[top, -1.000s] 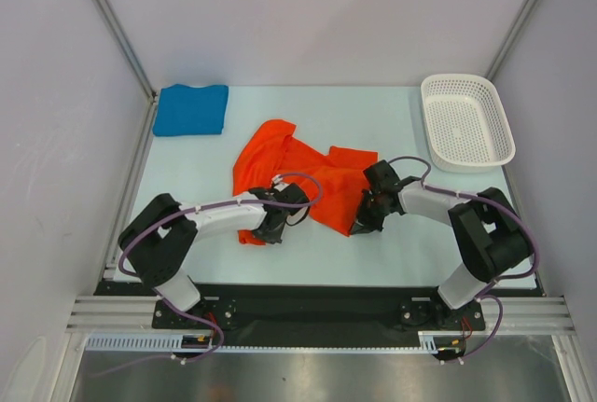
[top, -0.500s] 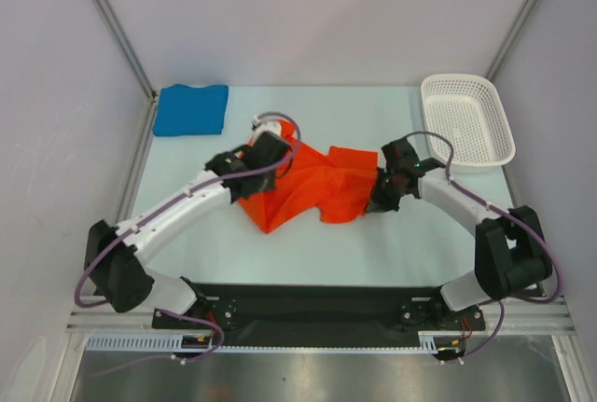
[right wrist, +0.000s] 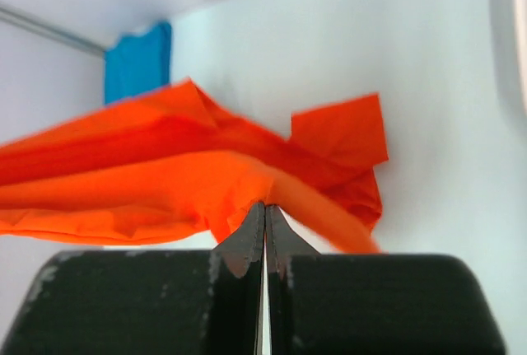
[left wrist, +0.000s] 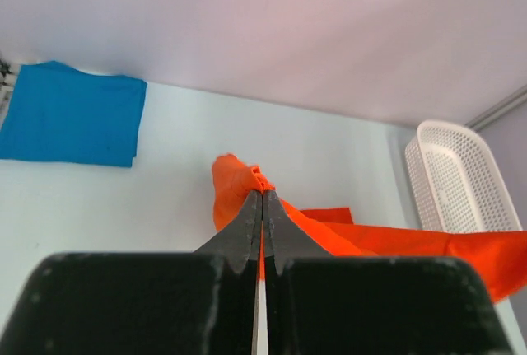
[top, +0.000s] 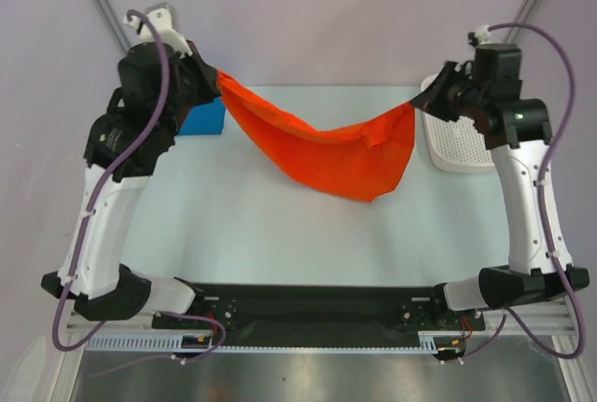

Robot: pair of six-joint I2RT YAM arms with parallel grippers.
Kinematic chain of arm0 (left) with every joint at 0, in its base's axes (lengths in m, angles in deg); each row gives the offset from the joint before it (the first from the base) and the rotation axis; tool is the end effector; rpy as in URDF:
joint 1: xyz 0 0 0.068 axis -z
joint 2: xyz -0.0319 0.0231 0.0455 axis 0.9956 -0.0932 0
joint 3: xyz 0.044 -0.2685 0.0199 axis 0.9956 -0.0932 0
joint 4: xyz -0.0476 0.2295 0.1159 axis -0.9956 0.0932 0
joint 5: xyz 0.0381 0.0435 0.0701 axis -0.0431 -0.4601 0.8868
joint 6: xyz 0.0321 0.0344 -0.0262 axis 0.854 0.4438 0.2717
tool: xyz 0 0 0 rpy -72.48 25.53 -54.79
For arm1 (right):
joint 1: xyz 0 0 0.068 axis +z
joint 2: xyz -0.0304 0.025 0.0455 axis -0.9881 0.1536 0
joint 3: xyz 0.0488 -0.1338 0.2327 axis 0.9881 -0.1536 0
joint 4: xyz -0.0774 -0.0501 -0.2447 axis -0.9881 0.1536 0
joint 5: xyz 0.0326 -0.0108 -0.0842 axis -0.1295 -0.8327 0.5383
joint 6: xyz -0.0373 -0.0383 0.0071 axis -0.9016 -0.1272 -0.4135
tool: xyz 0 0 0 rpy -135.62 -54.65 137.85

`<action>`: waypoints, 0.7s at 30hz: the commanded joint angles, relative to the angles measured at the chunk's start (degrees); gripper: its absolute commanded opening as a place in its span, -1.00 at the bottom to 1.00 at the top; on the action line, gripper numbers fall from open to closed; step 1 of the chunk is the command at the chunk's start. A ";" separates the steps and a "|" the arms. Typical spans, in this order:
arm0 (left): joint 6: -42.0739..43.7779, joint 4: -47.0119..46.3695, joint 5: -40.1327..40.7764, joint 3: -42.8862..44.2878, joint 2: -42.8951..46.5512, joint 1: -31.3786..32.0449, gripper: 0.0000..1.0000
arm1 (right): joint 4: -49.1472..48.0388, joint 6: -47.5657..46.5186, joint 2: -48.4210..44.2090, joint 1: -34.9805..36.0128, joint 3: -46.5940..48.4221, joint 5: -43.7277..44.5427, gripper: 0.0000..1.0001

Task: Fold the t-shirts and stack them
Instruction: Flatten the tshirt out

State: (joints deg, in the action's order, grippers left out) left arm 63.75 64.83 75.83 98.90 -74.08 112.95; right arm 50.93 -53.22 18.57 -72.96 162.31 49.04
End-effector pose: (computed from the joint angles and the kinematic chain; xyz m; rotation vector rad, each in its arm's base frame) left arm 0.2054 -0.0955 0.5483 -0.1835 1.7732 -0.2995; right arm 0.2609 0.0448 0.4808 0.2226 2.1202 0.5780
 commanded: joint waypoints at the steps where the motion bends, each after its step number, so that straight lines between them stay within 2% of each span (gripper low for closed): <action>1: -0.08 1.14 2.84 3.94 4.57 -0.96 -0.99 | 6.13 -2.48 -4.51 -2.31 7.17 -2.31 -1.00; 4: -0.88 -0.69 5.65 3.86 9.14 -0.96 -0.99 | 4.11 -2.57 -9.77 -2.41 10.17 -2.49 -1.00; 10: 0.62 -9.67 6.02 -1.76 18.37 -0.96 -0.99 | -0.90 -1.61 -16.57 -2.49 16.48 0.85 -1.00; 14: 0.79 -8.80 5.32 -0.71 19.08 -1.05 -0.99 | -1.16 -1.43 -16.75 -2.49 22.03 1.99 -1.00; 21: 1.67 -8.44 1.80 -0.62 20.31 -1.05 -0.99 | -2.22 -1.08 -16.83 -2.49 23.36 1.82 -1.00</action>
State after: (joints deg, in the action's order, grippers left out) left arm 63.82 57.40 79.90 98.31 -52.92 112.36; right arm 49.81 -54.29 -0.27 -75.30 186.18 49.70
